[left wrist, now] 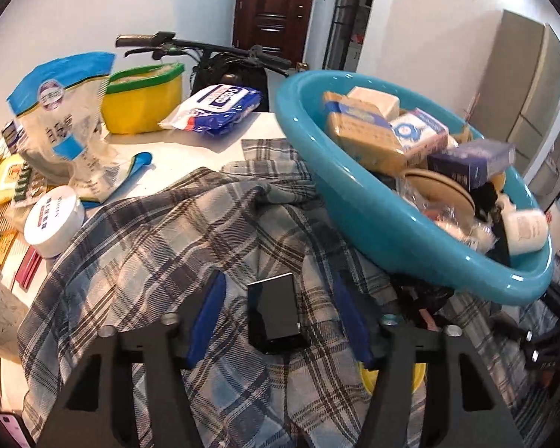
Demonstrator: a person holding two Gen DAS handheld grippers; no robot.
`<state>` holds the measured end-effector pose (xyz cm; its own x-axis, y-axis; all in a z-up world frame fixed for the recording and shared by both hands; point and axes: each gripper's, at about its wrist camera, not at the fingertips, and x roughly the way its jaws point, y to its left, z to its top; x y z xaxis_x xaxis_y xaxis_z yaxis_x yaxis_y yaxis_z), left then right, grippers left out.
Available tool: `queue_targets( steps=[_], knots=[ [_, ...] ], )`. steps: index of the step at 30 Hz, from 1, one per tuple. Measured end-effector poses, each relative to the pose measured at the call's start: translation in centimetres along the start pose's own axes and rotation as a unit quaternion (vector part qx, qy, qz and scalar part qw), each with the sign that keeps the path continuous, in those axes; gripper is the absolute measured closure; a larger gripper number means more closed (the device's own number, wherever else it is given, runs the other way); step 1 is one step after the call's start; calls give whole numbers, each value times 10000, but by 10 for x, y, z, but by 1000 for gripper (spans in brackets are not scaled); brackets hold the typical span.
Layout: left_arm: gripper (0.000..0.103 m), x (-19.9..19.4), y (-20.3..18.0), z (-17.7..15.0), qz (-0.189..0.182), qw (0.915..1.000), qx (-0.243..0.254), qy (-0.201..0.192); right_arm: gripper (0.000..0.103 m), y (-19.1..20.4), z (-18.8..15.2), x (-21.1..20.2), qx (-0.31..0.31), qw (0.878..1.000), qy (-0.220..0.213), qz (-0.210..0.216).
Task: Organize objects
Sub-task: 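Grasp the black rectangular object with the left tool while the right tool lowers over the grey box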
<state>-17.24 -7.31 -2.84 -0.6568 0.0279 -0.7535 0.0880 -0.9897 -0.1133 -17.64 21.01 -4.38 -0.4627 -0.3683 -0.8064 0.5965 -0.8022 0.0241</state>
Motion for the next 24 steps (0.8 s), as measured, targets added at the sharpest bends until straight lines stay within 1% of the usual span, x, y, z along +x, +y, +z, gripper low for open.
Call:
queue_targets(
  steps=[1,5,9,11,13,16,19,21,23,24],
  knots=[
    [68,3,-2,-1,1,10000,63,63,28,0,-1,0,-1,10000,-12,27],
    [69,9,-2,-4,81,9998,85,190,28,-2,-1,-1,24,10000,-26,42],
    [68,12,-2,-5,69,9996,117,247,28,-3,0,-1,25,10000,-25,36],
    [68,19,-3,-7,70,9989,153,437,28,-4,-1,-2,32,10000,-29,30],
    [68,28,-5,-10,159,9978,197,606,28,-6,-1,-3,46,10000,-30,30],
    [69,26,-7,-10,151,9982,235,530,26,-8,0,-2,39,10000,-19,7],
    [69,24,-6,-10,124,9985,195,487,18,-9,-1,0,13,10000,24,14],
    [69,20,-7,-9,92,9990,192,389,7,-6,-1,2,-55,9999,81,57],
    [69,14,-7,-7,77,9994,185,273,0,-2,-1,5,-152,9997,171,34],
    [69,12,-6,-6,52,9996,152,225,0,-1,-1,6,-188,9997,175,-6]
  ],
)
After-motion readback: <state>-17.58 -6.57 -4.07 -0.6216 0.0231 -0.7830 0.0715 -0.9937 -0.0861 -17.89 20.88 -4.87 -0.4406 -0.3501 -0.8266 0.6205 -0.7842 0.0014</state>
